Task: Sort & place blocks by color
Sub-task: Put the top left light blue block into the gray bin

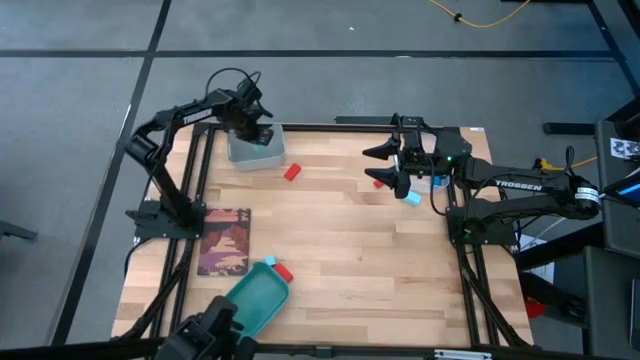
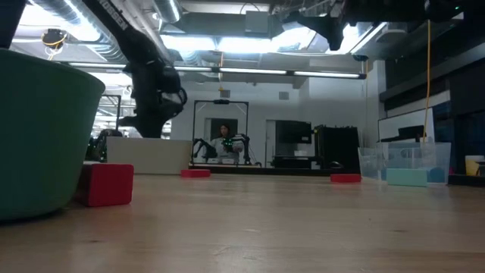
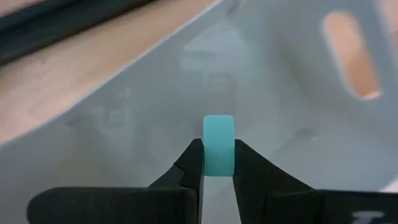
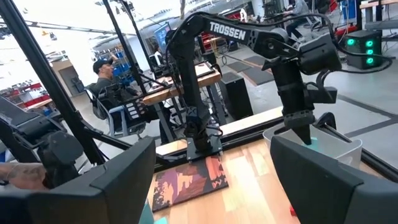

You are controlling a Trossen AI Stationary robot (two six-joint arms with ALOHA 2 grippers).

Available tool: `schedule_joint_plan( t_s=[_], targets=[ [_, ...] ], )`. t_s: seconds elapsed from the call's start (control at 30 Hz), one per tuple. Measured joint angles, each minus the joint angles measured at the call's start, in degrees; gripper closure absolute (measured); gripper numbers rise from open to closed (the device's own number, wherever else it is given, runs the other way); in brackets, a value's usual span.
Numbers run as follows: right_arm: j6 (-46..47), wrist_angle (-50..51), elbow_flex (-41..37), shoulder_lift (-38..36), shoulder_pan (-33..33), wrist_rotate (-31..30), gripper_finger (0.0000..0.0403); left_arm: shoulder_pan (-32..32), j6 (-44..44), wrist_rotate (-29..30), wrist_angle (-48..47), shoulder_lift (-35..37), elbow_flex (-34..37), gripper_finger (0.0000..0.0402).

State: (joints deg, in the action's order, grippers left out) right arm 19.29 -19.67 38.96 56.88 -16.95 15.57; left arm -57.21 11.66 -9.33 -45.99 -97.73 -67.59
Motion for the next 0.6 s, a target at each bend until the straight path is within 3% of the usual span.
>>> schedule_joint_plan(
  t_s=[0.17,0.5,0.6],
  targets=[
    [0.0,1.5,0.0,0.0,0.0,0.0,0.0083,0.0,0.2,2.8,-1.6,-1.7,0.0,0.0355],
    [0.1,1.8,0.0,0.0,0.0,0.0,0.0083,0.0,0.2,2.5,-0.4,-2.9,-0.2,0.0355],
    [0.1,1.8,0.0,0.0,0.0,0.0,0.0083,0.0,0.2,2.6,0.4,-3.0,-0.2,0.0336]
  ],
)
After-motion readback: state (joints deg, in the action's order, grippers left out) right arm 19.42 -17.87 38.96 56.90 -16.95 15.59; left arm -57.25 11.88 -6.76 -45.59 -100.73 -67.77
